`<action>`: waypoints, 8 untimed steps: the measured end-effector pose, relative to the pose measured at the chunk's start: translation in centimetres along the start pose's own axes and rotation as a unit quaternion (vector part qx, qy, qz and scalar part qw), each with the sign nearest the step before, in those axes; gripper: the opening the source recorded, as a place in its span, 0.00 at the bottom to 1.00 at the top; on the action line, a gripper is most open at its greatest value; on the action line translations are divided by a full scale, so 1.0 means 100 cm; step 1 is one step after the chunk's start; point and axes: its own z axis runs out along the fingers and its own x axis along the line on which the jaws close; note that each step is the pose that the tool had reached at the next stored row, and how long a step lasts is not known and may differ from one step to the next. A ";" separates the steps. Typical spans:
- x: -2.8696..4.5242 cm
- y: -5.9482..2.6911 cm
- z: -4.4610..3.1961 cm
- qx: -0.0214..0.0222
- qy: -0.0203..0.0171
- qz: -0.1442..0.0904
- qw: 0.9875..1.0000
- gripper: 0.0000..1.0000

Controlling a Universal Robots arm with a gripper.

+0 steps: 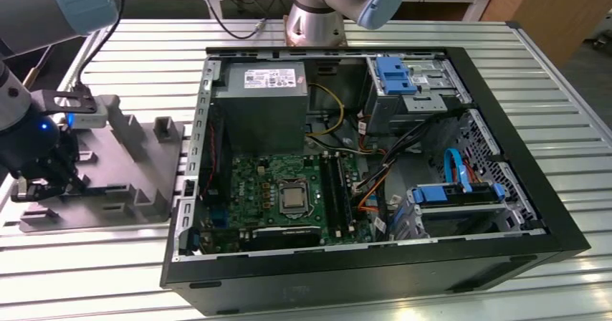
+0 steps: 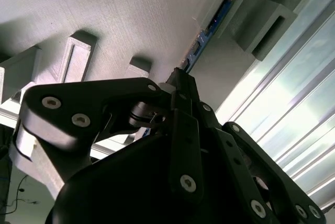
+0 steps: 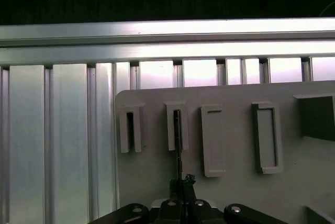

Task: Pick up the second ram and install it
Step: 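Pick up the second ram and move it above second insertion slot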

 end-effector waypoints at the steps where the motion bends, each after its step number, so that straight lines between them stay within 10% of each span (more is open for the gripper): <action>1: 0.0000 0.0000 0.0000 0.000 0.000 0.006 1.000 0.11; 8: 0.0000 0.0000 0.0001 0.000 0.000 0.011 1.000 0.11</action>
